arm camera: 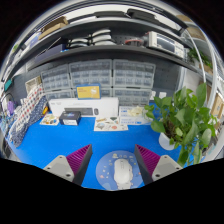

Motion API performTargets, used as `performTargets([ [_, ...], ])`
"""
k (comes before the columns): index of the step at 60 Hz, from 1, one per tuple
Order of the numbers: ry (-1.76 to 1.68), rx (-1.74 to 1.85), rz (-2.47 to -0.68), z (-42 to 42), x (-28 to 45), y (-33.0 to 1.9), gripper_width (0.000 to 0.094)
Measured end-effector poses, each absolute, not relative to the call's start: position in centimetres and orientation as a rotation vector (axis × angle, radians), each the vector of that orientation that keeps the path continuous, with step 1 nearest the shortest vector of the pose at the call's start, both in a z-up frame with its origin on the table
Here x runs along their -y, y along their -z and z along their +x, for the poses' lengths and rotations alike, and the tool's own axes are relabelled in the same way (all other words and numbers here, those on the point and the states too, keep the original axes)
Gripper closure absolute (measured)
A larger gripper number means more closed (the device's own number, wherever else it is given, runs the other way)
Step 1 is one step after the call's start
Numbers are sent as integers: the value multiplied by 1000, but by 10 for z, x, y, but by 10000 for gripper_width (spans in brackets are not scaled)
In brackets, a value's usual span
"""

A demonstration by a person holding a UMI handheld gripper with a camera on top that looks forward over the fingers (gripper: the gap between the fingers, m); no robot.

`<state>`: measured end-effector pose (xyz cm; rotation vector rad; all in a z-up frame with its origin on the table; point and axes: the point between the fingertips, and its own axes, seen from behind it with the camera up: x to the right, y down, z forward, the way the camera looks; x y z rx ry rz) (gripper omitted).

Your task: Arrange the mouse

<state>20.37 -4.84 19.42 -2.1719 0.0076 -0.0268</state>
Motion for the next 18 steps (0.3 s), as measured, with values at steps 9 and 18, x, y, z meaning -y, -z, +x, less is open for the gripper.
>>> performTargets([
  [9, 36, -5, -2156, 202, 53, -208, 73],
  [18, 22, 5, -2144, 197, 56, -214, 74],
])
